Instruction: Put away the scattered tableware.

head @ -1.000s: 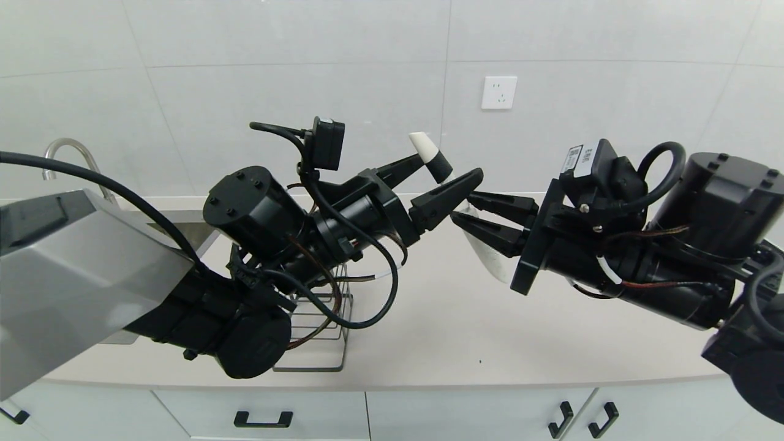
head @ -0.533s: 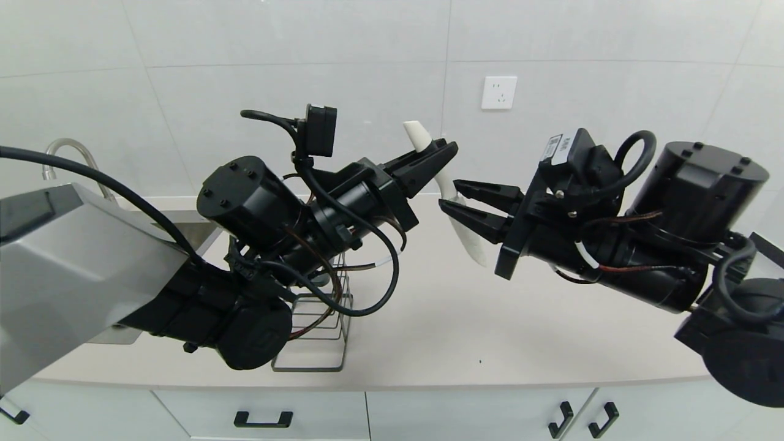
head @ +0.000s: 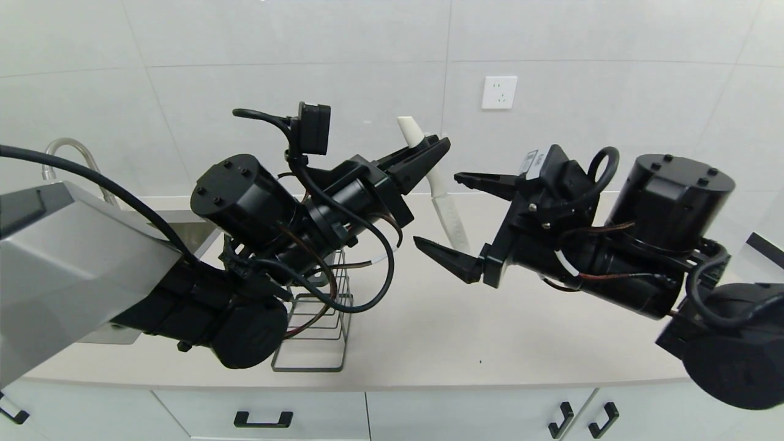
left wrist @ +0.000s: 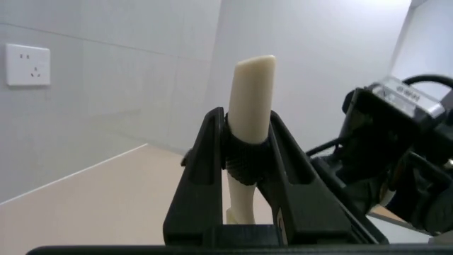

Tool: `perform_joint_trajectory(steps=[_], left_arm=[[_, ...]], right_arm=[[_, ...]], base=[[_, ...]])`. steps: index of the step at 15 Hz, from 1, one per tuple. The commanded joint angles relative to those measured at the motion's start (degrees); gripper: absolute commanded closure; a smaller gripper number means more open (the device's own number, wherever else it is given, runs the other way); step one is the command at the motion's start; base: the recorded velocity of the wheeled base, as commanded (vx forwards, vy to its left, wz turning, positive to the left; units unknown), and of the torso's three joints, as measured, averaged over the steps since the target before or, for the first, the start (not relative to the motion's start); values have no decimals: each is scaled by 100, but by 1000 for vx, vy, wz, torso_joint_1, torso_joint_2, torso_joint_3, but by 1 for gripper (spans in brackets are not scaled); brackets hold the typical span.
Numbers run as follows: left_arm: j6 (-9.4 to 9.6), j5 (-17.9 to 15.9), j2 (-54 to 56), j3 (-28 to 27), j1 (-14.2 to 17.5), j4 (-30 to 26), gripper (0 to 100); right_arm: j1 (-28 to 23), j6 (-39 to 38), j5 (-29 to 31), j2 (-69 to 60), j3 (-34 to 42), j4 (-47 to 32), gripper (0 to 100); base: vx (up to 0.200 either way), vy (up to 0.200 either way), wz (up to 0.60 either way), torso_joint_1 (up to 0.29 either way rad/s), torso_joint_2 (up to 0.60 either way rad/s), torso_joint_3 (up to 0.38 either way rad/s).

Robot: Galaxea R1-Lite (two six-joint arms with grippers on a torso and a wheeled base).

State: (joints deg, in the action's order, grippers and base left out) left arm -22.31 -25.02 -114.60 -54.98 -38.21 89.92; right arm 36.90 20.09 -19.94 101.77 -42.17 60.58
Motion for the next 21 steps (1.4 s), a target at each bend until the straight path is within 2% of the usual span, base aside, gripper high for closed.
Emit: perform_joint_trajectory(steps=[1, 4, 6, 7, 9, 11, 13, 15, 19, 21], left_arm=[[130, 23, 281, 216, 76, 8, 100], [201, 32, 667, 638, 164, 8, 100], [315, 32, 843, 919, 279, 8, 100], [385, 32, 913, 1042, 331, 8, 100], [473, 32, 1072, 1270, 410, 8, 100], [482, 5, 1344, 1429, 410, 8, 100], [482, -12, 1538, 1385, 410, 8, 100], [491, -12, 1766, 1525, 428, 8, 100], [499, -12, 1836, 1552, 525, 8, 100], [640, -12, 1810, 1560, 525, 8, 100]], right_arm=[[-148, -14, 87, -790, 851, -11, 0], [-948, -31, 193, -1941, 2160, -55, 0], [-1396, -31, 166, -2644, 2881, -142, 0], [-1554, -31, 175, -3031, 3197, -239, 100], [-1880, -31, 201, -3734, 3575, -494, 100], [-2574, -14, 175, -4938, 3830, -1065, 100], [-2697, 30, 166, -5545, 3804, -1514, 100], [-3057, 21, 175, -6477, 3874, -1856, 100], [-3356, 56, 166, -7900, 3944, -2217, 100], [-3637, 65, 166, -8463, 4006, -2463, 100]], base=[[0, 0, 0, 0, 0, 0], [0, 0, 0, 0, 0, 0], [0, 0, 0, 0, 0, 0], [0, 0, 0, 0, 0, 0], [0, 0, 0, 0, 0, 0], [0, 0, 0, 0, 0, 0], [0, 0, 0, 0, 0, 0], [0, 0, 0, 0, 0, 0], [0, 0, 0, 0, 0, 0], [0, 0, 0, 0, 0, 0]])
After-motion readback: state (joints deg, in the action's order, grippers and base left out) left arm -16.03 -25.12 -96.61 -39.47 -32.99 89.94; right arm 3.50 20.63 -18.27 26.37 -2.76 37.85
